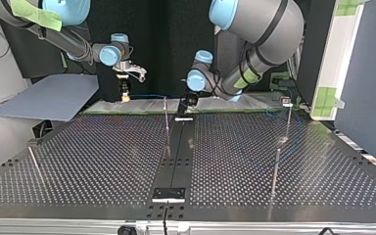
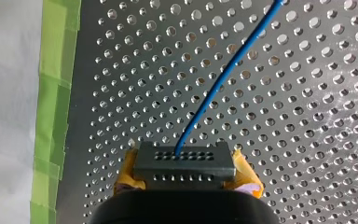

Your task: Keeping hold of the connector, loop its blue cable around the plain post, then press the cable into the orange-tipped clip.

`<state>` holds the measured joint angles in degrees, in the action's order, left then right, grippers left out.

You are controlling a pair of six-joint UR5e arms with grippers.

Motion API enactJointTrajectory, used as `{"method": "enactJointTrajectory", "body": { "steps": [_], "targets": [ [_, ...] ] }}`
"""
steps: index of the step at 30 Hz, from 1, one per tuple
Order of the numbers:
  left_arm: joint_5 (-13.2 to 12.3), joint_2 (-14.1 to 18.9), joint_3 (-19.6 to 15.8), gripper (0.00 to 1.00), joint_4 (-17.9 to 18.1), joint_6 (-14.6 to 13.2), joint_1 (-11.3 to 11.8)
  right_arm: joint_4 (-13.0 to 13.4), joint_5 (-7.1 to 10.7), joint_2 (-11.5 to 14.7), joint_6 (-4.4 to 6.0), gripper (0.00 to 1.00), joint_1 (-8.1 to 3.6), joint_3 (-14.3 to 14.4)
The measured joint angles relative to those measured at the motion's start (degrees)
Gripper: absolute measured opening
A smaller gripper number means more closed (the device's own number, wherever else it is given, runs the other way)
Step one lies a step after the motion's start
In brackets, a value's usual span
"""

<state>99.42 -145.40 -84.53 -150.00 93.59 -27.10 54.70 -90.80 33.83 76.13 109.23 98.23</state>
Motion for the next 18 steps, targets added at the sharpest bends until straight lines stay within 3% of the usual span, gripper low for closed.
{"method": "enactJointTrajectory", "body": {
  "steps": [6, 18],
  "targets": [
    [-0.45, 0.65, -0.35, 1.00, -0.46, -3.39, -1.26, -0.02, 0.01, -0.01, -0.11, 0.00, -0.01, 0.00],
    [0.25, 6.95, -5.79, 1.00, 1.90, -4.53, -3.27, 0.01, 0.00, -0.02, -0.34, 0.00, 0.02, -0.05]
  ]
}}
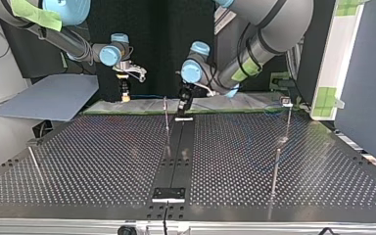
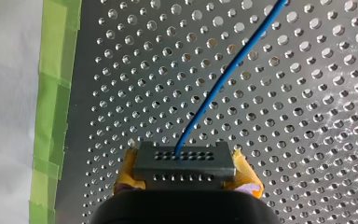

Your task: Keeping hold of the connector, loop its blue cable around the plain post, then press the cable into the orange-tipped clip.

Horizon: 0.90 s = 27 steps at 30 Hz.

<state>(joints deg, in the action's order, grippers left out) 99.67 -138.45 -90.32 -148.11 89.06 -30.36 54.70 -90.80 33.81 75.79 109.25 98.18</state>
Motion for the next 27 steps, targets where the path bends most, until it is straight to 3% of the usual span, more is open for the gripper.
{"method": "enactJointTrajectory", "body": {
  "steps": [4, 11, 17, 27],
  "targets": [
    [-0.25, 1.87, -1.85, 1.00, 0.57, -0.43, -0.42, 0.04, 0.00, 0.00, -0.01, 0.00, -0.01, 0.00],
    [-0.06, 3.59, -5.39, 1.00, -2.86, -2.82, -2.17, -0.02, 0.00, 0.01, -0.01, 0.00, -0.02, -0.03],
    [1.37, 3.66, -5.89, 1.00, -5.23, -3.00, -3.93, 0.03, 0.00, 0.01, 0.00, 0.00, -0.03, -0.13],
    [3.06, 3.68, -5.90, 1.00, -5.53, -2.71, -5.20, -0.75, 0.00, -0.01, -0.41, 0.00, 0.04, -0.21]
  ]
}}
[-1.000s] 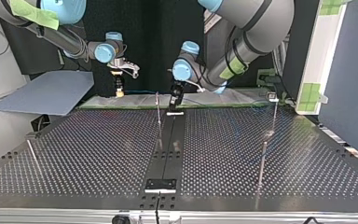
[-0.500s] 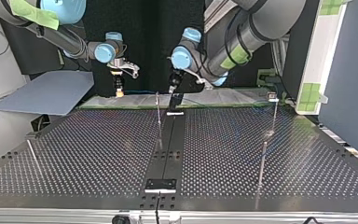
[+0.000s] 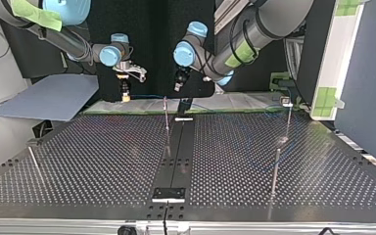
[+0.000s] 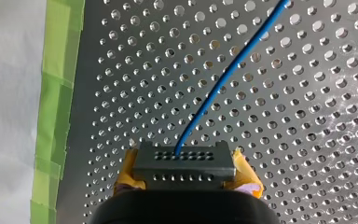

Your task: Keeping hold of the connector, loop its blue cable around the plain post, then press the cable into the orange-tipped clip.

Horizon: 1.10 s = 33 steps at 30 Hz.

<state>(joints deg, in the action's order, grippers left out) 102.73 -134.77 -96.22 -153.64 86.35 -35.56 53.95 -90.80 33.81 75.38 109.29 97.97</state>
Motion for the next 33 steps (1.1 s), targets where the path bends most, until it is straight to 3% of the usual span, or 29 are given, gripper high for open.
{"method": "enactJointTrajectory", "body": {
  "steps": [7, 13, 24, 33],
  "targets": [
    [0.10, 0.01, 0.00, 1.00, 0.32, 0.87, -0.04, -0.67, 0.00, 0.00, -0.42, 0.00, 0.39, -0.01],
    [0.11, 0.01, 0.00, 1.00, 0.49, 1.36, 0.16, -2.14, 0.47, -0.03, -2.46, 0.00, 1.12, 0.01],
    [0.22, 0.01, 0.00, 1.00, 0.52, 2.16, 0.55, -4.32, 5.95, -0.07, -6.36, 0.00, 3.09, 0.26],
    [0.23, 0.00, 0.00, 1.00, 0.49, 2.60, 1.19, -5.13, 11.05, -0.08, -7.59, 0.00, 4.13, 0.27]
  ]
}}
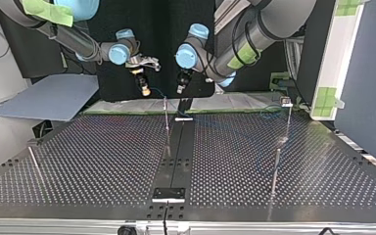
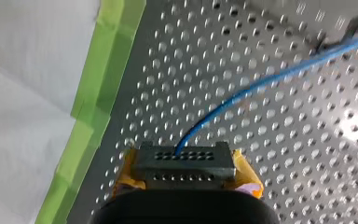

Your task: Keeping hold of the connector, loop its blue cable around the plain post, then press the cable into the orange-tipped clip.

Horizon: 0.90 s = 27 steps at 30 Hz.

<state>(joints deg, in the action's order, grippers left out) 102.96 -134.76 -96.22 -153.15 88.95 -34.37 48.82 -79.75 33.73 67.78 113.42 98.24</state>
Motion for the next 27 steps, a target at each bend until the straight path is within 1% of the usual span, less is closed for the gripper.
{"method": "enactJointTrajectory", "body": {
  "steps": [3, 6, 9, 13, 22, 25, 27],
  "targets": [
    [0.00, 0.00, 0.00, 1.00, 0.01, 0.34, 0.23, -0.24, 1.32, 0.00, -0.41, 0.00, 0.27, 0.01],
    [0.00, 0.00, 0.00, 1.00, -0.05, 0.47, 0.44, -0.28, 2.68, 0.01, -0.56, 0.00, 0.49, 0.01],
    [-0.05, 0.00, 0.00, 1.00, -0.11, 0.51, 0.74, -0.24, 3.53, 0.04, -0.60, 0.00, 0.66, 0.00],
    [-0.06, 0.00, 0.00, 1.00, -0.17, 0.53, 0.99, -0.21, 3.78, 0.03, -0.56, 0.00, 0.83, 0.00],
    [-0.10, 0.00, 0.00, 1.00, -0.16, 0.54, 1.43, -0.13, 3.53, 0.00, -0.06, 0.00, 0.78, -0.01],
    [-0.65, 0.00, 0.00, 1.00, 0.39, 0.52, 1.43, -0.01, 3.50, -0.01, 0.03, 0.00, 0.80, -0.01],
    [-1.54, 0.00, 0.00, 1.00, 1.07, 0.47, 1.36, 0.05, 3.43, -0.01, 0.03, 0.00, 0.80, -0.01]
  ]
}}
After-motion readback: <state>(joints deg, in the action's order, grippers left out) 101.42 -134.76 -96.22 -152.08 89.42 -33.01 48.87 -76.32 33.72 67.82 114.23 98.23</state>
